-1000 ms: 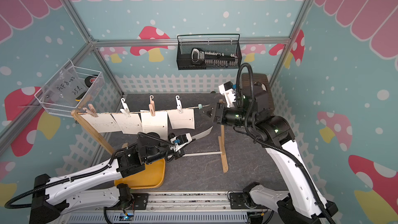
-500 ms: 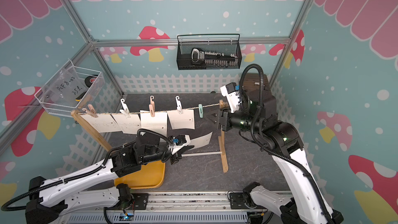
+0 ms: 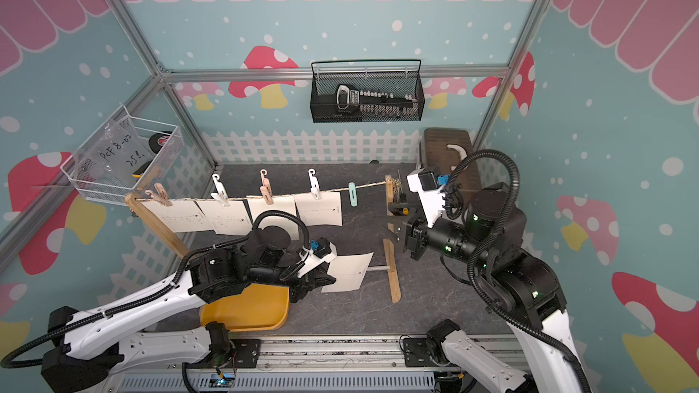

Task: Remove the postcards from the strings
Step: Place the postcard at the center of the board.

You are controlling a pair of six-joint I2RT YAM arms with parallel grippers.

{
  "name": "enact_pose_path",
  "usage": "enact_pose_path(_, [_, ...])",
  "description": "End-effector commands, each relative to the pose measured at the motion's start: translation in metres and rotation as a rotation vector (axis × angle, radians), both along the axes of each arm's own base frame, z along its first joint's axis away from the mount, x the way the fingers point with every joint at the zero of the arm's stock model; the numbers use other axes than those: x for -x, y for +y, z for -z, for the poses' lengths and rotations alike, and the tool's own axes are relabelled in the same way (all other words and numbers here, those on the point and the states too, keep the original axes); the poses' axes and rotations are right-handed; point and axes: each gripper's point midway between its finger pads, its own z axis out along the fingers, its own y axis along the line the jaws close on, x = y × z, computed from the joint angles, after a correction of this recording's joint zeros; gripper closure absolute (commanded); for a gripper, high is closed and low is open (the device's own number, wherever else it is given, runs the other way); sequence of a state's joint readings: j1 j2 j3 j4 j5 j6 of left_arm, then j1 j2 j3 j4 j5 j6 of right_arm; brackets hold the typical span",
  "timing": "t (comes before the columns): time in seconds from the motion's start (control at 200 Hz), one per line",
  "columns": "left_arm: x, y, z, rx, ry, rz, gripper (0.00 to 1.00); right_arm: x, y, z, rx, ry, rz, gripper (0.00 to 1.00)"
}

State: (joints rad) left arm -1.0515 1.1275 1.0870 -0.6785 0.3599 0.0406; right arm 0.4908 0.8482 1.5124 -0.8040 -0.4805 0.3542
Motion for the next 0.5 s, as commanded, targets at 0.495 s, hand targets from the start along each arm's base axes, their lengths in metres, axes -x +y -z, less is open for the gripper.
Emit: enact_pose_path(0.495, [-0.037,0.015,0.083,-0.680,-0.380,-0.176,1.00,-0.009,-0.022,0.017,0.059,-0.078,0.132,0.48])
